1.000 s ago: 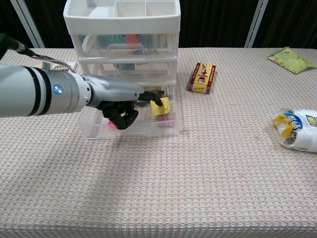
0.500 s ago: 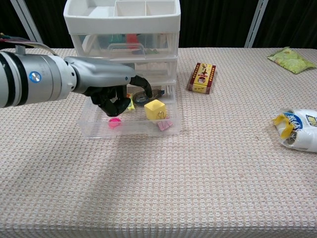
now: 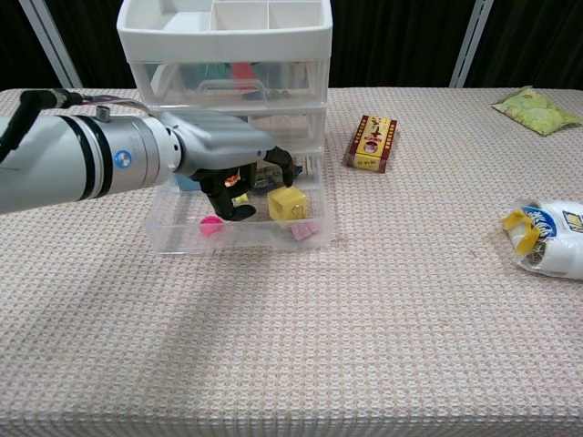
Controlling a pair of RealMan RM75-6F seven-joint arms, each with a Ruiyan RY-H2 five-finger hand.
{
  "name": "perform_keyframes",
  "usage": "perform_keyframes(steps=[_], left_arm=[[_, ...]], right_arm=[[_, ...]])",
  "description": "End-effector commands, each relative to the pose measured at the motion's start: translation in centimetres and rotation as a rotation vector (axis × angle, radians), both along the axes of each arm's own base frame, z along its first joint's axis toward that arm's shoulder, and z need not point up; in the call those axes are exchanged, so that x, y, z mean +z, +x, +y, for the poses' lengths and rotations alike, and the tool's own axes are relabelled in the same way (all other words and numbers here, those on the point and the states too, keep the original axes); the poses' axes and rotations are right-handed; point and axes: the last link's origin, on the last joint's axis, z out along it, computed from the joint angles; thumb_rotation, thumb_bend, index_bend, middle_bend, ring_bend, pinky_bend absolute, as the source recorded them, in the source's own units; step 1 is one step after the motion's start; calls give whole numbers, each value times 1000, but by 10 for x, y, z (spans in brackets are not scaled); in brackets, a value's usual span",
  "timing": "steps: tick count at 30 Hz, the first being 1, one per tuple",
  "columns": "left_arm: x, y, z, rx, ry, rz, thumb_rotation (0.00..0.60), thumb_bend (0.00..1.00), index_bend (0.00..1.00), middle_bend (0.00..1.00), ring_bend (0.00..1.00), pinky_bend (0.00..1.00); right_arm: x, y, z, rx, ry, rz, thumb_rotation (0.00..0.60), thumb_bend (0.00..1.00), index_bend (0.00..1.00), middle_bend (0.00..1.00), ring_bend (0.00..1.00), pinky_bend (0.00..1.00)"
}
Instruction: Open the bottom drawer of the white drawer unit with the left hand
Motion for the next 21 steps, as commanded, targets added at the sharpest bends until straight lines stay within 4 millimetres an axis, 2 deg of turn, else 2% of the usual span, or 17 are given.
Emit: perform_keyframes(steps=[1,7,21], left_arm=[[-4,3,2,-5,10,-14,600,380,245,809,915,1000],[-12,5,7,-37,50,-33,600,302,247,810,915,1000],[-28,9,16,-37,55,-90,600,210,364,817,920,1000]], right_arm=[[0,-1,0,-2,1,1,600,176,0,87,0,0],[1,-3,1,-11,0,0,600,176,0,87,0,0],[1,-4,0,-18,2,-3,600,175,0,87,0,0]])
